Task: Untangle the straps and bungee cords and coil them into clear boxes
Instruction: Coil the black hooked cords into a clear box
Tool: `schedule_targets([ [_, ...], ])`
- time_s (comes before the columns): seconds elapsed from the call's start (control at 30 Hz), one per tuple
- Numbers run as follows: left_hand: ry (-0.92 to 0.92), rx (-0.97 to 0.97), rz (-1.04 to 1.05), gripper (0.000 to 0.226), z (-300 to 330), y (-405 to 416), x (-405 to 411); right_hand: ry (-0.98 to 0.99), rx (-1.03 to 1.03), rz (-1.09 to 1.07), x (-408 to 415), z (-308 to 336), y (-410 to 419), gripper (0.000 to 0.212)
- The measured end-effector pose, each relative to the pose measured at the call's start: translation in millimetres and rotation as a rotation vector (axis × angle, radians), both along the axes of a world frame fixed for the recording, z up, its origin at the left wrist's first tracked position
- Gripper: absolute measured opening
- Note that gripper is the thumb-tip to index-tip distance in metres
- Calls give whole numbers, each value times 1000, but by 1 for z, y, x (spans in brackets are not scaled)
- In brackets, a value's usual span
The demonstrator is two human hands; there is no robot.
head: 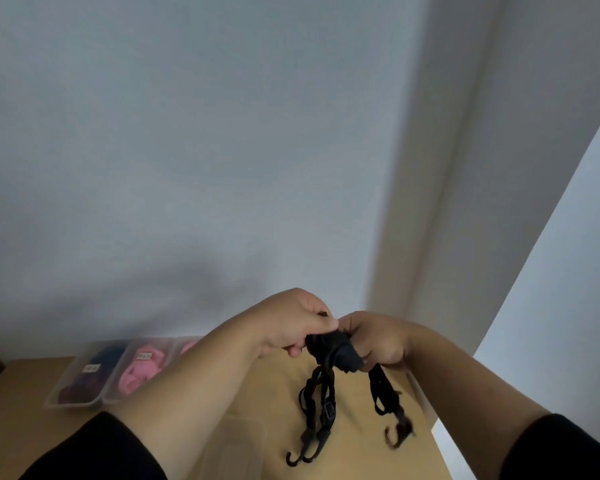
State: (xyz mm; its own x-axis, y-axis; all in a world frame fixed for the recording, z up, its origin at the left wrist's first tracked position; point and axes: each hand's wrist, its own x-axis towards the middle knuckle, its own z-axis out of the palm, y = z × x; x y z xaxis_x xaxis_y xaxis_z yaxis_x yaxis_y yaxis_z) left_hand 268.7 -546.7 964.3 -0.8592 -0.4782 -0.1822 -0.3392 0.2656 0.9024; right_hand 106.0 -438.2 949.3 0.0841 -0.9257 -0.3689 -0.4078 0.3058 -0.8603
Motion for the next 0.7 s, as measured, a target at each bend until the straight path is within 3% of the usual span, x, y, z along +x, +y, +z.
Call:
schedule_targets([
  [0.1,-164,-251,-32,21,-11,7,-4,312,60,17,-3,5,-5,17],
  [0.23,-319,-402,-39,26,-25,16,-11,635,39,-9,-4,1,-12,11],
  [0.47,-480,-487,-6,39,-47,26,-19,778,40,-32,-1,-3,-18,19],
  [0.57,-467,-541,12,40,-56,28,-25,866,24,-86,-1,-2,-21,24],
  [0.7,-372,-334,127,35,-65,19,-28,909,-95,-180,10,-1,-25,18],
])
